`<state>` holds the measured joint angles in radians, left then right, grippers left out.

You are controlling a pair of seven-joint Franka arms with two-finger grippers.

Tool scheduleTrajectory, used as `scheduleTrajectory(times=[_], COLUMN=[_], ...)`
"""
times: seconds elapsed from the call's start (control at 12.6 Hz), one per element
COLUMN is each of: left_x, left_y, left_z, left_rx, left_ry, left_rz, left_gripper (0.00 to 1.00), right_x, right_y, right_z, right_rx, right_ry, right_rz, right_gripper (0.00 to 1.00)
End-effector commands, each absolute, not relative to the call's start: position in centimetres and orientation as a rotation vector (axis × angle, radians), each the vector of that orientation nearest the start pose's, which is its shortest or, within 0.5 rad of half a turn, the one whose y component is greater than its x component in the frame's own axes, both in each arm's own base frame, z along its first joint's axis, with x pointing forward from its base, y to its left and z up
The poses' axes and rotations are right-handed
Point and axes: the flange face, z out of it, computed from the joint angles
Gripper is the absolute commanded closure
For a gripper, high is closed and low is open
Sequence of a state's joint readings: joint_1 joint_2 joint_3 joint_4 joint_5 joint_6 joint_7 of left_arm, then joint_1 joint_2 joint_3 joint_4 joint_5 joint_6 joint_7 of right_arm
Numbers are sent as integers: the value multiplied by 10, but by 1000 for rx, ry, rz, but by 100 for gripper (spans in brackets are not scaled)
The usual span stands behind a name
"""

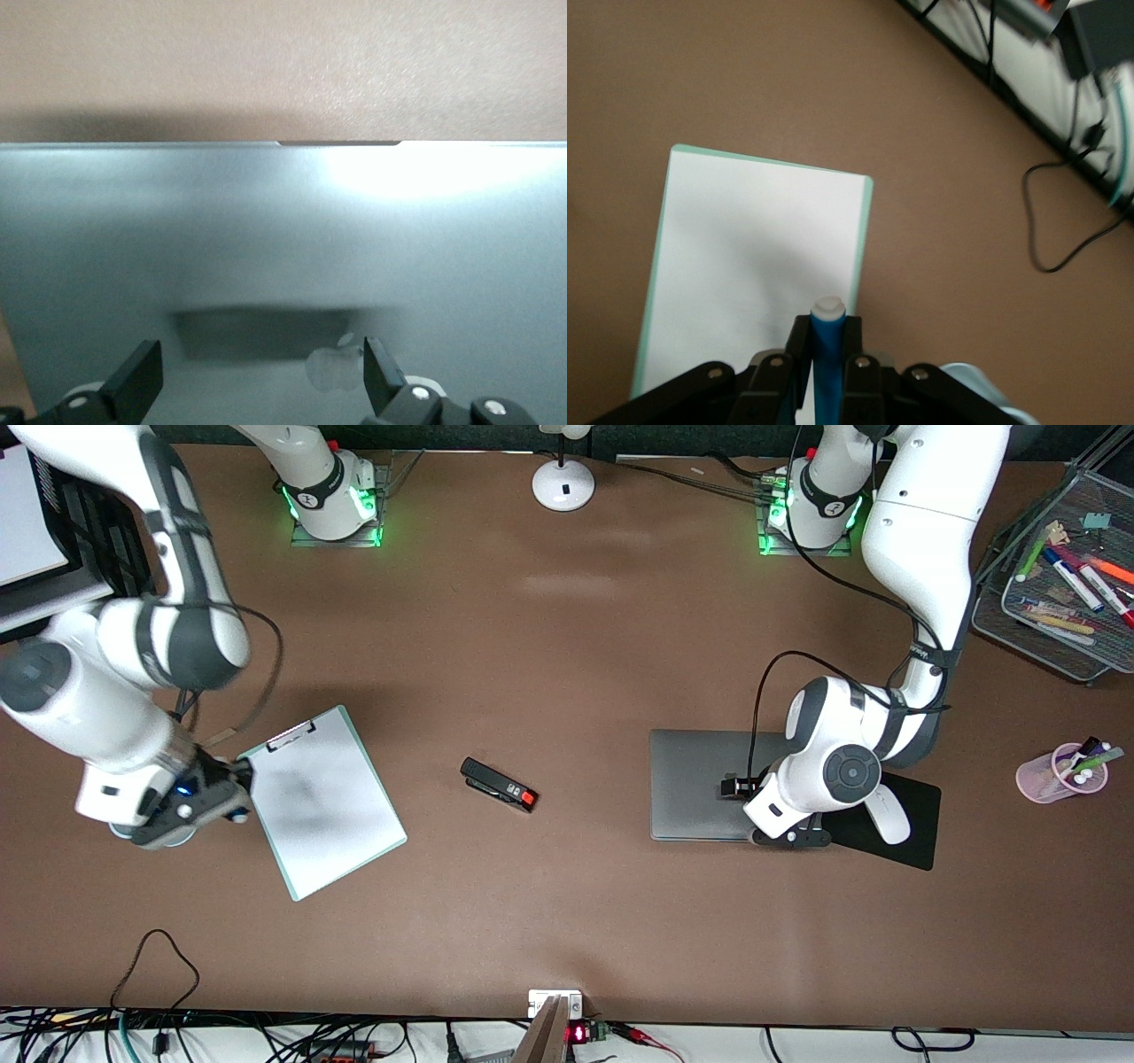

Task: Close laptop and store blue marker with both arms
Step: 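Carry the marker to the blue cup while the left gripper withdraws from the laptop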

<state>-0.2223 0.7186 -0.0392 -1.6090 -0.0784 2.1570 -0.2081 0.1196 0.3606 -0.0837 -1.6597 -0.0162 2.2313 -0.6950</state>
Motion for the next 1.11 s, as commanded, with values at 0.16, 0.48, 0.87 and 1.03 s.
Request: scheduleTrajectory(times=[0.16, 0.48, 0.87, 1.03], left_x=[656, 677, 694, 688], left_y=[-175, -161, -87, -56], left_z=[185, 244, 353, 403], left_rx=[-3176, -3199, -3226, -3226], left_ry=[3, -32, -4, -47], left_rz=[301, 163, -65, -64], left_gripper=[0, 0, 0, 0], right_x=[675, 674, 660, 651], right_y=[-46, -86, -149, -177], right_z=[463, 460, 416, 396], right_rx=[-2858, -2615, -2179, -2102], right_ry=[-1655, -1793, -2114, -2147], right_rz=[-408, -578, -658, -635], right_gripper=[98, 98, 98, 98])
